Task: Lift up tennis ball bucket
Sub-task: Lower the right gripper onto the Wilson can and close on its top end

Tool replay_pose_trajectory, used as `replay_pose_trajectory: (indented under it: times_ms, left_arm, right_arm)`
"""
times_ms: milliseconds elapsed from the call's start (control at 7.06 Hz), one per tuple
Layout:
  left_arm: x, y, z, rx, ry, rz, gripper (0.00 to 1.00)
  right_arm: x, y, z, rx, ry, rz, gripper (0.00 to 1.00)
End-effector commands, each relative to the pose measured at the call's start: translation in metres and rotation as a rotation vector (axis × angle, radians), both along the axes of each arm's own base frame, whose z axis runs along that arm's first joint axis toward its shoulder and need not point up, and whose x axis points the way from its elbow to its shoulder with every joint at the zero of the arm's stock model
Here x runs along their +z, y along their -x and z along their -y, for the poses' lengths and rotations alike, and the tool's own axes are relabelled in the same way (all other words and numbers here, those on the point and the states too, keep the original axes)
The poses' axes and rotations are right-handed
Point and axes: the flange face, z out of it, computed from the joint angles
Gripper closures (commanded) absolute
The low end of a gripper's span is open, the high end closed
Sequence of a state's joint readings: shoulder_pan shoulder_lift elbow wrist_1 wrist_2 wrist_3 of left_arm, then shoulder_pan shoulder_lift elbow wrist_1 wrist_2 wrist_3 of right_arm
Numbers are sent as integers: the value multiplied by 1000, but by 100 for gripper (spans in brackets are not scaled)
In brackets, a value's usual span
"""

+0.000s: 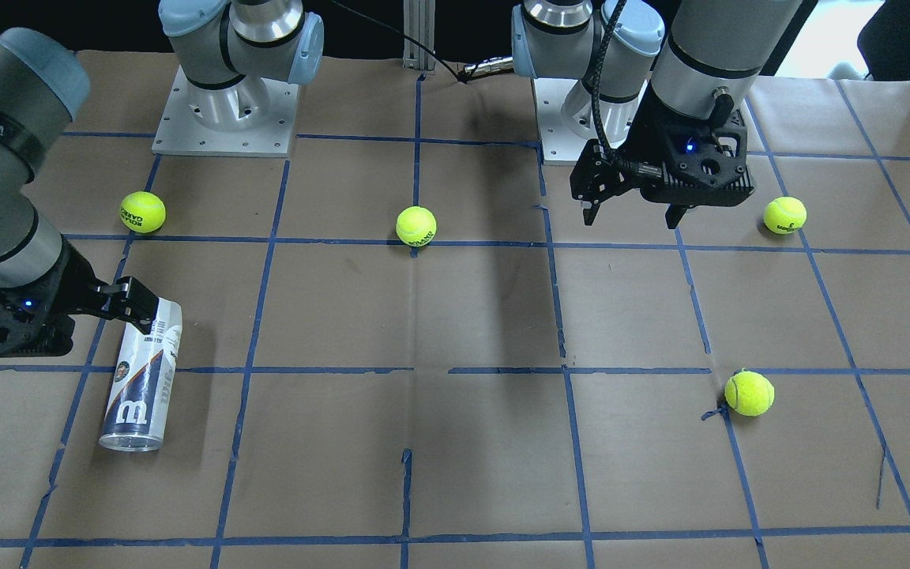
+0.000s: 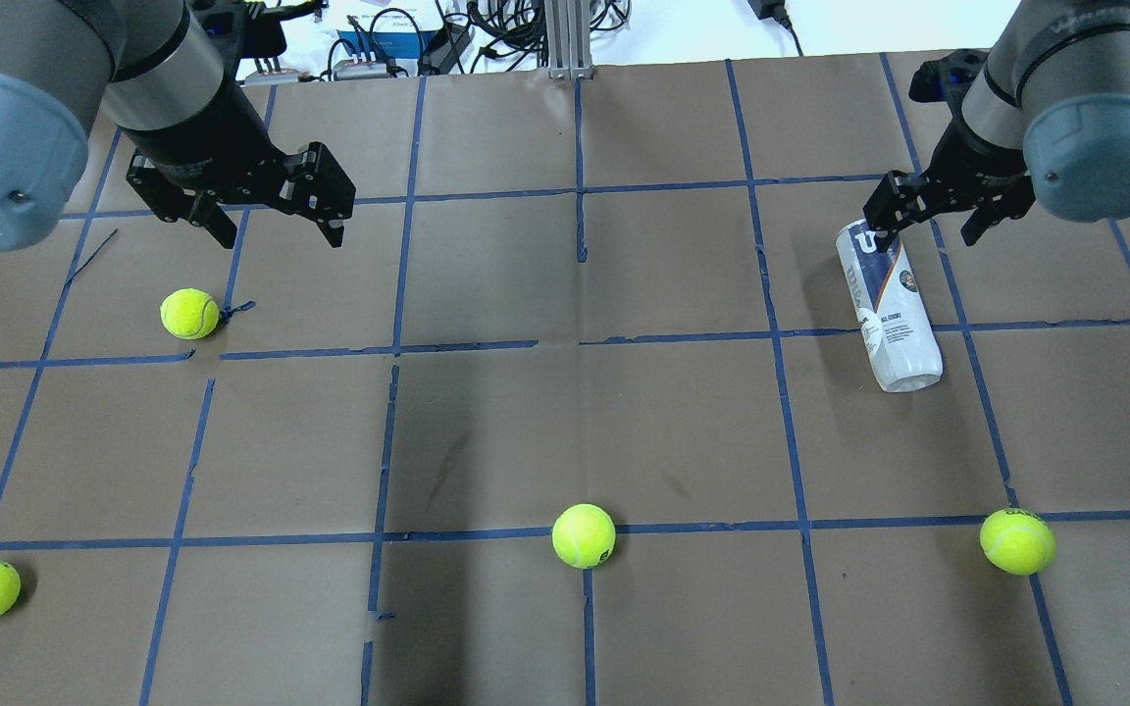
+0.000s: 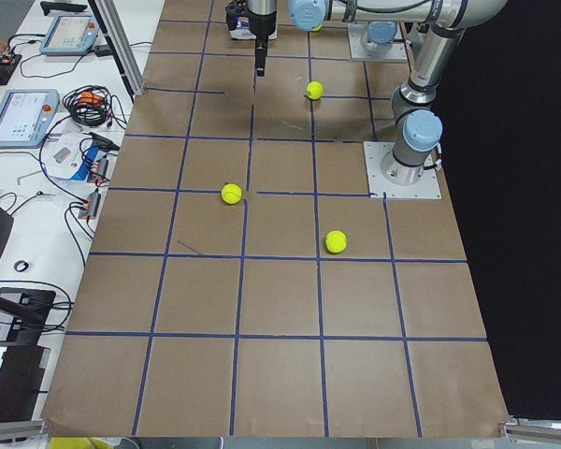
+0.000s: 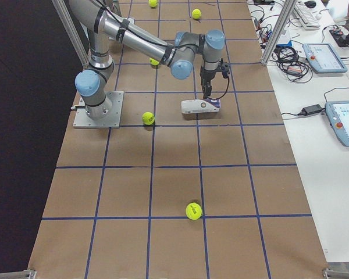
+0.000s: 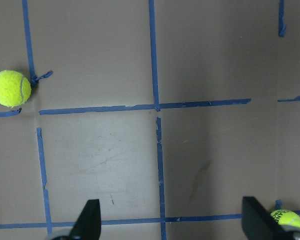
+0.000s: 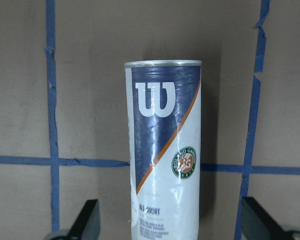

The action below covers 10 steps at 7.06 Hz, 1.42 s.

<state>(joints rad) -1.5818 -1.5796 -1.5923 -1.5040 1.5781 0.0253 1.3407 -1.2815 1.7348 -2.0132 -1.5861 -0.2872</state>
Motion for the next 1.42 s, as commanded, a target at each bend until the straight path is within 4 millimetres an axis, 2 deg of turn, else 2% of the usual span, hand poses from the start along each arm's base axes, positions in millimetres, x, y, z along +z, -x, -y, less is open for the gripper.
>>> replay_pose_trajectory:
  times_ms: [0, 567, 709, 1134, 1276]
  left_arm:
    - [-1, -1, 0, 1, 13, 2, 0]
    - [4, 2, -4, -2, 19, 3, 0]
    - [4, 0, -3, 0, 19, 6, 0]
    - [6, -4, -6, 7, 14, 5, 0]
    - [4, -4, -3, 9, 19, 3, 0]
  right_arm:
    - [-43, 3, 10, 2, -25, 15, 0]
    - [-78, 5, 14, 13, -79, 19, 0]
    - [-94, 6, 16, 29, -103, 23, 0]
    - [-109, 5, 10, 50, -135, 31, 0]
    - [-106, 5, 10, 47, -129, 30, 11]
